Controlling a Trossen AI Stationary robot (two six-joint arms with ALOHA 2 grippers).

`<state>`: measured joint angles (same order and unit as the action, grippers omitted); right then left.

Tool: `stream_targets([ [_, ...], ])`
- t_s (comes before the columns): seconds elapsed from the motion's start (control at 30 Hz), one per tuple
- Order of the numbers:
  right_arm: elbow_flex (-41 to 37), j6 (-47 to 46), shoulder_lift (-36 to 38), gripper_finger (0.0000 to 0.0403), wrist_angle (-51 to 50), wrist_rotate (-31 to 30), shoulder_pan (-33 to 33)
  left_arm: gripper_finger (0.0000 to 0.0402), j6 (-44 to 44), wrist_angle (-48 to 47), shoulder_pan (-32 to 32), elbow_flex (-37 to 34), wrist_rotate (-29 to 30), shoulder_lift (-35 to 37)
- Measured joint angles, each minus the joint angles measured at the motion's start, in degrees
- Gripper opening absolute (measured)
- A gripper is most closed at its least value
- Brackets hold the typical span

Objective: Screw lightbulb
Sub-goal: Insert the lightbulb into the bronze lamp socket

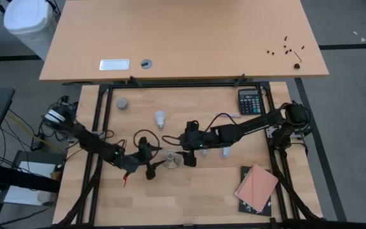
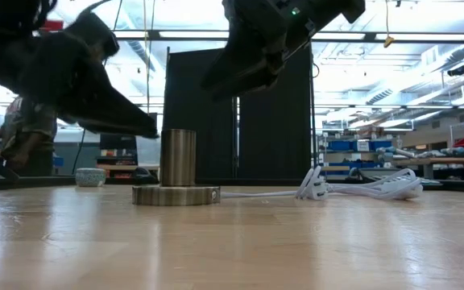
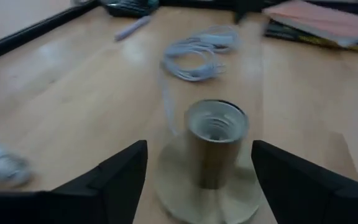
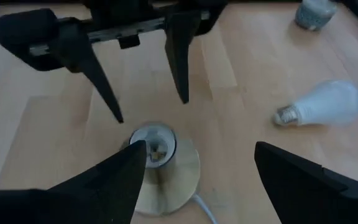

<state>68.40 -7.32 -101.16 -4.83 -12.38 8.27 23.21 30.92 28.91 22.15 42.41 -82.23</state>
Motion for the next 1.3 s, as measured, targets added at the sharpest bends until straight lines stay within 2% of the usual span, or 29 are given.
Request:
stream_targets([
  [0.1, 0.0, 0.4, 0.0, 0.0309, -0.5, -0.2, 0.0, 0.0286, 5.5, -8.1, -0.4, 0.0, 5.5, 4.8],
  [0.2, 0.0, 0.8, 0.0, 0.0309, -0.1, -4.0, 0.5, 0.0281, 11.4, -11.4, -2.2, 0.0, 9.2, 6.4],
  [0.4, 0.0, 0.4, 0.0, 0.0309, 0.5, -14.4, 3.4, 0.027, 13.4, -11.9, -9.9, 0.9, 7.2, 3.2],
  [0.57, 0.0, -0.4, 0.0, 0.0309, 0.3, -19.1, 6.5, 0.0269, 10.9, -11.9, -16.0, 4.4, 6.4, -1.3],
  [0.8, 0.0, -2.2, -0.1, 0.0309, -3.7, -23.7, 10.0, 0.0269, 4.0, -11.4, -20.8, 10.6, 0.4, -8.1],
  [1.0, 0.0, -3.3, -0.1, 0.0309, -5.9, -24.1, 11.2, 0.0269, 1.4, -11.8, -24.2, 13.0, -5.3, -10.3],
  [1.13, 0.0, -3.3, -0.1, 0.0309, -5.7, -24.0, 11.6, 0.0269, 1.2, -12.2, -26.8, 13.0, -11.6, -10.3],
  [1.3, 0.0, -3.3, -0.1, 0.0309, -5.6, -24.1, 11.5, 0.0269, -3.8, -11.9, -29.8, 13.0, -19.8, -10.3],
])
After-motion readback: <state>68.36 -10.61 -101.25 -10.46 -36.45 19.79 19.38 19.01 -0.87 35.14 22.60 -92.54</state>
